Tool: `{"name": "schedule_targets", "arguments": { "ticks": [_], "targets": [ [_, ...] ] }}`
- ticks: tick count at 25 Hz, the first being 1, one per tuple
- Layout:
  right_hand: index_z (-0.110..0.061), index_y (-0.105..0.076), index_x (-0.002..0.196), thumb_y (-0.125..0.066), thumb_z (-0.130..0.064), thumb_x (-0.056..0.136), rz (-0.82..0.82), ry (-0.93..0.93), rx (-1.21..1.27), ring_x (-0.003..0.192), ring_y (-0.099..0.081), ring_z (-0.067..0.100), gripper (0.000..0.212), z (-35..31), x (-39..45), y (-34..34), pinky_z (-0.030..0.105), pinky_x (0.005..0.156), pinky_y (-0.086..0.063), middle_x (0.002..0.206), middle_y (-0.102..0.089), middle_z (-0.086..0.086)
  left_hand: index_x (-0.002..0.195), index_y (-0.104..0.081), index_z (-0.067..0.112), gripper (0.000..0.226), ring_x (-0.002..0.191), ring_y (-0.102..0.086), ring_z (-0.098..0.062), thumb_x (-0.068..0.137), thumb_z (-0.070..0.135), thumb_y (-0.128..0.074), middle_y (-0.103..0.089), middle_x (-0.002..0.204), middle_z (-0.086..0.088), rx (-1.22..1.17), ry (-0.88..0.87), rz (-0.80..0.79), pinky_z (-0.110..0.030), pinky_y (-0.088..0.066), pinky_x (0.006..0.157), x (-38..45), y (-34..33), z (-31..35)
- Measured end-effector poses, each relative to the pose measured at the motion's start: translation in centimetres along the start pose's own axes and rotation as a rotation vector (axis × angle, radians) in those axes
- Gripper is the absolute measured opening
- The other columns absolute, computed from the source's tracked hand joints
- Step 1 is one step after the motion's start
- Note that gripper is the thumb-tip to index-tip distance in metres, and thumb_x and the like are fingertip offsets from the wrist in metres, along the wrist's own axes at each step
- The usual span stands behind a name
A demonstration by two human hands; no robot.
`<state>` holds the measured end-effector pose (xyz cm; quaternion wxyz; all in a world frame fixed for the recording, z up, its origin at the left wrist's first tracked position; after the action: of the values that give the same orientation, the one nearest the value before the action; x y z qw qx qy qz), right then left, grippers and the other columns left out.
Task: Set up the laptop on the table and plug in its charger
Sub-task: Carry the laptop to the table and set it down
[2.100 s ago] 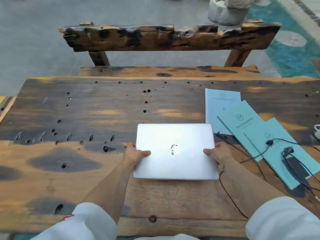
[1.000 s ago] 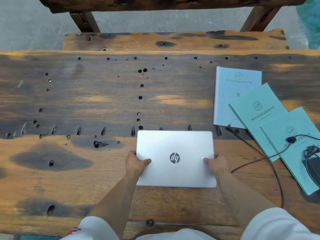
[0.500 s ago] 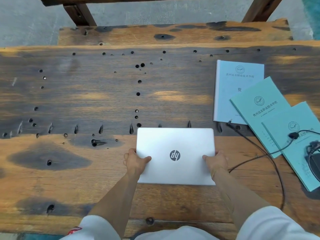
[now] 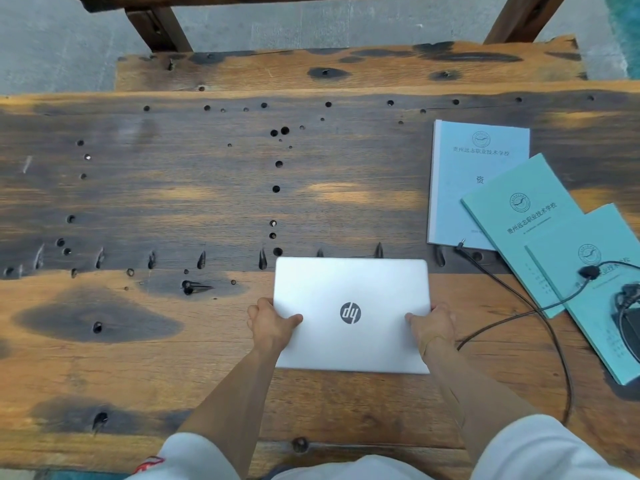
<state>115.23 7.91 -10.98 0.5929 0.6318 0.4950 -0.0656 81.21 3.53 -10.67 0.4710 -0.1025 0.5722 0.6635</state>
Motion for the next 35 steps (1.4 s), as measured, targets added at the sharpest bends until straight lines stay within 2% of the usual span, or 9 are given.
{"name": "schedule_targets", "arguments": {
  "ticks": [7,10,12,15,19,24,28,31,35],
  "targets": [
    [-0.012,-0.037,0.144,-0.067,-0.024,0.086,-0.083,0.099,-0.064,0.124,-0.045,0.036,0.067,0.4,-1.1,0.3,0.044,0.101,-0.044,0.143,-0.036,0.013,0.140,-0.035,0.007,0.080,0.128,-0.036,-0.032,0.077,0.033,-0.079,-0.034,0.135,-0.013,0.125,-0.080,-0.035,-0.043,-0.038,0.104,-1.1,0.0,0.3],
    [-0.014,-0.033,0.148,-0.068,-0.026,0.086,-0.104,0.186,-0.082,0.125,-0.046,0.035,0.072,1.3,-2.3,0.6,0.042,0.101,-0.044,0.144,-0.036,0.013,0.149,-0.021,0.019,0.096,0.130,-0.033,-0.032,0.076,0.035,-0.080,-0.027,0.141,-0.011,0.250,-0.214,-0.049,-0.045,-0.044,0.099,-2.4,-0.1,0.2],
    [-0.013,-0.038,0.146,-0.067,-0.026,0.086,-0.116,0.224,-0.100,0.121,-0.050,0.032,0.068,2.5,-3.0,1.0,0.041,0.099,-0.046,0.141,-0.041,0.014,0.152,-0.015,0.029,0.101,0.136,-0.027,-0.030,0.075,0.045,-0.078,-0.017,0.151,-0.009,0.459,-0.368,-0.057,-0.044,-0.045,0.100,-4.0,-0.8,0.2],
    [-0.011,-0.055,0.132,-0.067,-0.021,0.085,-0.156,0.240,-0.089,0.109,-0.059,0.028,0.050,4.8,-3.8,1.6,0.034,0.090,-0.050,0.129,-0.058,0.012,0.153,-0.009,0.035,0.100,0.146,-0.010,-0.030,0.077,0.059,-0.069,0.002,0.161,-0.004,0.780,-0.588,-0.115,-0.047,-0.031,0.113,-6.3,-2.9,-0.3],
    [-0.013,-0.064,0.122,-0.068,-0.016,0.083,-0.163,0.231,-0.084,0.103,-0.062,0.025,0.039,7.2,-4.7,1.7,0.024,0.074,-0.044,0.118,-0.069,0.008,0.154,0.004,0.036,0.100,0.150,0.005,-0.029,0.083,0.057,-0.063,0.017,0.162,-0.004,0.969,-0.780,-0.169,-0.049,-0.016,0.119,-7.9,-5.7,-0.2],
    [-0.015,-0.068,0.113,-0.066,-0.017,0.079,-0.140,0.140,-0.067,0.101,-0.064,0.027,0.034,7.3,-4.5,1.7,0.024,0.072,-0.042,0.111,-0.071,0.008,0.154,0.001,0.037,0.088,0.146,-0.009,-0.033,0.090,0.052,-0.057,0.008,0.162,-0.010,1.109,-0.912,-0.075,-0.046,-0.026,0.114,-8.5,-6.3,1.4],
    [-0.016,-0.065,0.098,-0.066,-0.020,0.080,-0.173,0.047,-0.017,0.094,-0.059,0.025,0.018,7.4,-3.6,1.8,0.028,0.073,-0.042,0.106,-0.069,0.008,0.151,-0.013,0.027,0.084,0.141,-0.021,-0.031,0.087,0.052,-0.061,-0.004,0.160,-0.013,1.149,-0.971,-0.044,-0.046,-0.031,0.110,-9.0,-6.8,2.4],
    [-0.009,-0.061,0.111,-0.068,-0.019,0.084,-0.236,-0.114,0.244,0.104,-0.057,0.026,0.030,8.0,-3.1,1.7,0.039,0.091,-0.052,0.105,-0.059,0.007,0.147,-0.019,0.018,0.083,0.136,-0.028,-0.036,0.086,0.057,-0.059,-0.010,0.158,-0.019,1.196,-0.989,-0.023,-0.048,-0.037,0.103,-9.8,-7.9,3.4],
    [-0.001,-0.061,0.114,-0.062,-0.010,0.087,-0.269,-0.252,0.475,0.088,-0.057,0.020,0.028,8.6,-3.3,1.8,0.036,0.079,-0.056,0.091,-0.059,0.007,0.152,-0.006,0.026,0.085,0.125,-0.038,-0.047,0.090,0.055,-0.056,-0.009,0.156,-0.029,1.281,-1.034,-0.049,-0.046,-0.043,0.091,-10.8,-9.3,4.2]
  ]
}}
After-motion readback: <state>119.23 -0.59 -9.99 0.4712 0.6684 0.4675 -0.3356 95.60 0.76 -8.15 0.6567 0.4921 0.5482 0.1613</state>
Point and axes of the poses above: each hand's wrist, its own x-axis towards the middle knuckle, its own y-axis out of the back of the hand, z = x × y, the point moved 6 cm from there along x, towards the middle knuckle
